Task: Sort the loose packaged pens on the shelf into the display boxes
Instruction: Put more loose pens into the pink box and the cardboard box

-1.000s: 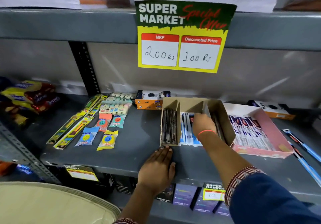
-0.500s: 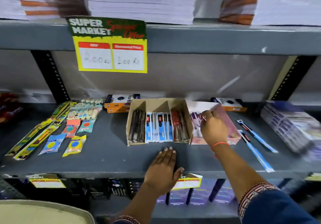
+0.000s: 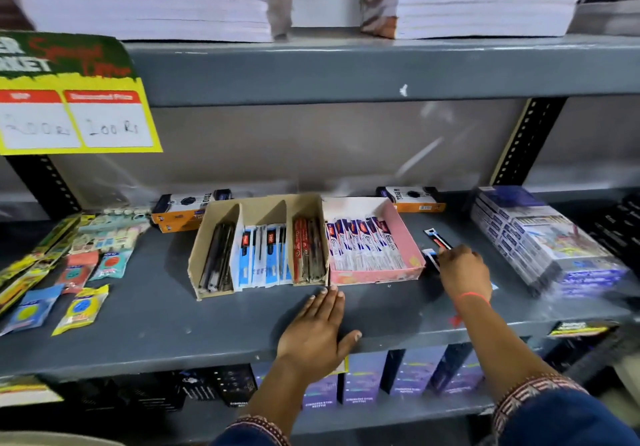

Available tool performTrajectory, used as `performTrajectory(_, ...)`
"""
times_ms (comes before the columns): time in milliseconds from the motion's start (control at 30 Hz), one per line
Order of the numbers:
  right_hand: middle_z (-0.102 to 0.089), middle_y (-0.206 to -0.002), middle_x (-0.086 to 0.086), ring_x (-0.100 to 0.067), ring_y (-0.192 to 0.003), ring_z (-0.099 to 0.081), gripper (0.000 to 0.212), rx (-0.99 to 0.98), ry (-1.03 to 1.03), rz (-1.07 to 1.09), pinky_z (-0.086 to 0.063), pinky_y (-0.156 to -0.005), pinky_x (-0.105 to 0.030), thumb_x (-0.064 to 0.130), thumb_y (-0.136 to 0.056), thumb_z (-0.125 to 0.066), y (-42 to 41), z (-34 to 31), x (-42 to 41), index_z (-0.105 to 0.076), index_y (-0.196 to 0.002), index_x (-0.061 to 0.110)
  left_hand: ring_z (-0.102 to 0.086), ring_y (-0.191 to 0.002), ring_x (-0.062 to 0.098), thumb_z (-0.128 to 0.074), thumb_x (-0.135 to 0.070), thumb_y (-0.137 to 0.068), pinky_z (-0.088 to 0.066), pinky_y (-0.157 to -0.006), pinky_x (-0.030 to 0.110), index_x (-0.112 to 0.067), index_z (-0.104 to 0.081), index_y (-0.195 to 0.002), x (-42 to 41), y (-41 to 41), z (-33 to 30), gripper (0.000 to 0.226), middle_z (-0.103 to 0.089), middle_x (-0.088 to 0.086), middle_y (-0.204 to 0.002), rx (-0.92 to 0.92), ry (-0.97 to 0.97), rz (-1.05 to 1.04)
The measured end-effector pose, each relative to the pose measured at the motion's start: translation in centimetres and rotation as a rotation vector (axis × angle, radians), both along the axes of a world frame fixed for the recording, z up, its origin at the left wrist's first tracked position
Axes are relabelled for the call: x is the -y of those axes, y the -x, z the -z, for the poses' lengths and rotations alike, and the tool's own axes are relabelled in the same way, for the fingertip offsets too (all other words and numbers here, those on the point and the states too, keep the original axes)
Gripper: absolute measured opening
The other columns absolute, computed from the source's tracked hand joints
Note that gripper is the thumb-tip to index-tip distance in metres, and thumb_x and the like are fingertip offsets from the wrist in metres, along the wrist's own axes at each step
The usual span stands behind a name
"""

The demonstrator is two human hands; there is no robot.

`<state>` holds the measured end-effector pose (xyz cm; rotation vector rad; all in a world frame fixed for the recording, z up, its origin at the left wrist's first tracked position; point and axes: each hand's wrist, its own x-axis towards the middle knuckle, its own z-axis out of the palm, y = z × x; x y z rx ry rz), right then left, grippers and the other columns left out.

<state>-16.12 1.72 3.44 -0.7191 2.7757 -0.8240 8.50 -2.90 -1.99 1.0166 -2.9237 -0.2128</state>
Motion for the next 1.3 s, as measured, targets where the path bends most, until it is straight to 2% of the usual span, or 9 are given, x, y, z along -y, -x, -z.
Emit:
performTrajectory(100, -0.048, -0.133, -0.023, -0.042, -0.125, -0.044, 0.042, 0.039, -0.183, 0.009, -0.040, -0.101, -0.046, 0.020, -0.091, -0.048, 0.7, 0.5, -0.4, -0.047, -0.129, 0.003, 0.012, -0.142, 0.015, 0.014, -0.072, -0.072, 0.015, -0.109, 0.026, -0.013, 0.007, -0.147, -0.1, 0.0, 0.1, 0.095, 0.007, 0.004, -0.157, 0.020, 0.019, -0.015)
performTrajectory(233, -0.055, -0.129, -0.027, -0.041, -0.119, -0.054, 0.038, 0.154, -0.157, -0.028, -0.045, -0.097, -0.041, 0.006, -0.088, -0.052, 1.7, 0.6, 0.1, -0.052, -0.125, -0.005, 0.012, -0.142, 0.014, 0.001, -0.067, -0.085, 0.015, -0.109, 0.025, -0.014, 0.007, -0.147, -0.1, 0.0, -0.1, 0.081, 0.007, 0.003, -0.157, 0.046, 0.022, -0.037)
performTrajectory(467, -0.059, -0.126, -0.028, -0.040, -0.118, -0.056, 0.039, 0.283, -0.118, -0.012, -0.045, -0.095, -0.038, 0.006, -0.087, -0.058, 2.5, 0.1, -0.2, -0.053, -0.122, -0.010, 0.019, -0.136, 0.007, 0.027, -0.073, -0.060, 0.015, -0.109, 0.025, -0.017, 0.009, -0.147, 0.1, 0.0, 0.3, 0.105, 0.009, 0.001, -0.157, 0.036, -0.004, -0.030)
performTrajectory(633, -0.060, -0.122, -0.032, -0.042, -0.110, -0.057, 0.032, 0.247, -0.038, -0.005, -0.045, -0.090, -0.038, 0.009, -0.092, -0.046, 1.9, 0.3, -1.0, -0.056, -0.115, -0.010, 0.015, -0.141, 0.013, -0.010, -0.060, -0.093, 0.014, -0.110, 0.025, -0.016, 0.009, -0.147, -0.2, 0.1, -0.4, 0.072, 0.011, 0.001, -0.157, 0.071, -0.007, -0.061)
performTrajectory(900, -0.069, -0.094, -0.021, -0.034, -0.098, -0.063, 0.017, 0.479, 0.343, 0.100, -0.045, -0.085, -0.035, -0.004, -0.080, -0.065, 2.1, 0.3, -2.4, -0.069, -0.096, -0.010, 0.013, -0.142, 0.014, -0.014, -0.057, -0.095, 0.011, -0.113, 0.027, -0.016, 0.008, -0.147, -0.2, -0.1, -0.2, 0.070, 0.010, 0.002, -0.157, 0.059, -0.008, -0.054)
performTrajectory(1033, -0.059, -0.102, -0.012, -0.025, -0.090, -0.055, 0.044, 0.851, 0.682, 0.021, -0.045, -0.074, -0.032, -0.025, -0.080, -0.049, 0.3, -1.0, -2.5, -0.055, -0.119, -0.008, 0.011, -0.142, 0.014, 0.013, -0.074, -0.075, 0.012, -0.111, 0.025, -0.016, 0.005, -0.147, 0.1, -0.1, -0.1, 0.093, 0.007, 0.002, -0.157, 0.043, -0.031, -0.023)
performTrajectory(1100, -0.066, -0.089, -0.013, -0.023, -0.072, -0.066, 0.037, 0.924, 0.801, -0.107, -0.053, -0.062, -0.027, -0.027, -0.079, -0.048, -1.2, -2.2, -2.7, -0.058, -0.103, 0.000, 0.008, -0.143, 0.013, 0.020, -0.077, -0.065, 0.010, -0.110, 0.024, -0.016, 0.001, -0.148, 0.3, -0.2, -0.2, 0.105, 0.003, 0.002, -0.158, 0.017, -0.056, -0.035)
performTrajectory(1200, -0.071, -0.056, 0.003, -0.009, -0.054, -0.067, 0.033, 0.911, 0.923, -0.274, -0.055, -0.053, -0.015, -0.024, -0.080, -0.050, -3.8, -3.6, -2.7, -0.059, -0.079, 0.008, 0.002, -0.143, 0.013, 0.009, -0.075, -0.076, 0.003, -0.112, 0.024, -0.017, -0.007, -0.148, 0.7, -0.9, -0.5, 0.094, -0.004, -0.001, -0.158, -0.029, -0.068, -0.079)
performTrajectory(1300, -0.071, -0.054, 0.007, -0.003, -0.051, -0.066, 0.029, 0.896, 0.982, -0.391, -0.054, -0.054, -0.014, -0.019, -0.082, -0.053, -6.1, -4.5, -2.5, -0.059, -0.077, 0.008, -0.004, -0.143, 0.012, 0.038, -0.080, -0.042, -0.001, -0.110, 0.022, -0.018, -0.013, -0.147, 0.9, -2.3, -0.6, 0.133, -0.009, -0.003, -0.157, -0.040, -0.047, -0.121)
